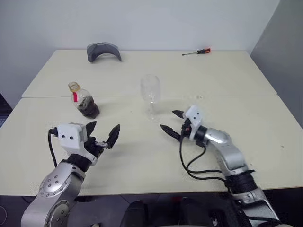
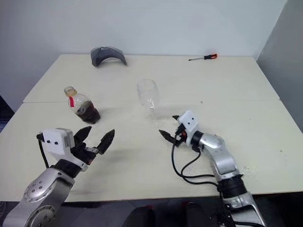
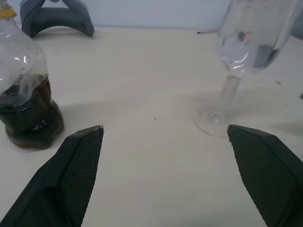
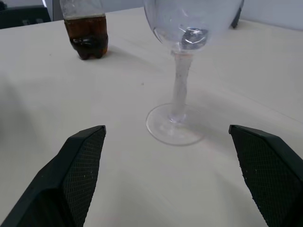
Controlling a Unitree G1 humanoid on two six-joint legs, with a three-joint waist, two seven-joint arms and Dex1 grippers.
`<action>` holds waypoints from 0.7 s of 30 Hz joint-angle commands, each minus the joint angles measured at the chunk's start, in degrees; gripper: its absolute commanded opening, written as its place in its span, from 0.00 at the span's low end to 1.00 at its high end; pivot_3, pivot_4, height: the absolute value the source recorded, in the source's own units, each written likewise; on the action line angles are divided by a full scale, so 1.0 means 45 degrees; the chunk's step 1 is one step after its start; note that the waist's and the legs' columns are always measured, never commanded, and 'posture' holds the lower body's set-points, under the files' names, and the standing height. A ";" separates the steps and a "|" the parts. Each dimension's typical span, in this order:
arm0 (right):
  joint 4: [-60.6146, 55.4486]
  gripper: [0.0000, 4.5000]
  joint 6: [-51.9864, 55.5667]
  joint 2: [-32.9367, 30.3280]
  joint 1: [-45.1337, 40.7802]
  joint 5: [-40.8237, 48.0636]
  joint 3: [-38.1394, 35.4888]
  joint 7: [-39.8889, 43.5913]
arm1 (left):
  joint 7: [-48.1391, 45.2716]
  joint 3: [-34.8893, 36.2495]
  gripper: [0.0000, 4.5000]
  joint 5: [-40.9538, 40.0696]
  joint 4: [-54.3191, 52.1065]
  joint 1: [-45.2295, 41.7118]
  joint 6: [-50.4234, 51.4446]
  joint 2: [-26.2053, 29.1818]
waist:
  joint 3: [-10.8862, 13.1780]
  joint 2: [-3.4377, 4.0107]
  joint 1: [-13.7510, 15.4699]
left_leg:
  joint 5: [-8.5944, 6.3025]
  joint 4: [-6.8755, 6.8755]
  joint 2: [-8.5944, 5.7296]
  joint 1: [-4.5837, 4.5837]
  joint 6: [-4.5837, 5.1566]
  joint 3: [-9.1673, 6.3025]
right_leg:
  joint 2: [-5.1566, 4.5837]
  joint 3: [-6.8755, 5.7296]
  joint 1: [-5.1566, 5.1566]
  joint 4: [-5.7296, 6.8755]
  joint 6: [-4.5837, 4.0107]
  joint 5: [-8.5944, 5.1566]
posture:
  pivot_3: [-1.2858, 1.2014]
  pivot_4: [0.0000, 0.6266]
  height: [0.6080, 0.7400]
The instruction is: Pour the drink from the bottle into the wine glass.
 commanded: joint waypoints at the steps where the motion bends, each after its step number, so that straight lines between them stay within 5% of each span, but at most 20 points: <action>1: -0.3071 0.99 0.1310 -0.1145 0.0837 0.1791 -0.0614 0.1127 | 0.0666 -0.0108 1.00 0.1246 0.0593 -0.0239 -0.0630 -0.0394 | 0.0005 -0.0004 0.0010 | 0.0000 -0.0005 -0.0001 -0.0002 0.0001 -0.0002 | 0.0000 -0.0001 0.0001 -0.0006 0.0000 0.0000 | 0.52 0.24 1.00; 8: -0.5439 0.99 0.3642 -0.2256 0.1003 0.4819 -0.1666 0.1361 | 0.1251 -0.0245 1.00 0.2983 0.1881 -0.1515 -0.1617 -0.0790 | 0.0006 -0.0019 0.0020 | -0.0001 -0.0002 -0.0002 0.0000 0.0003 -0.0011 | 0.0006 -0.0009 0.0005 0.0000 0.0001 0.0000 | 0.52 0.24 1.00; 21: -0.5902 0.99 0.4091 -0.2157 0.0528 0.5812 -0.1774 0.0458 | 0.0868 0.0222 1.00 0.4408 0.4221 -0.3160 -0.3192 -0.0297 | 0.0007 -0.0022 0.0097 | -0.0001 0.0009 -0.0004 -0.0011 0.0003 -0.0009 | 0.0001 -0.0010 0.0004 -0.0005 0.0002 0.0001 | 0.52 0.24 1.00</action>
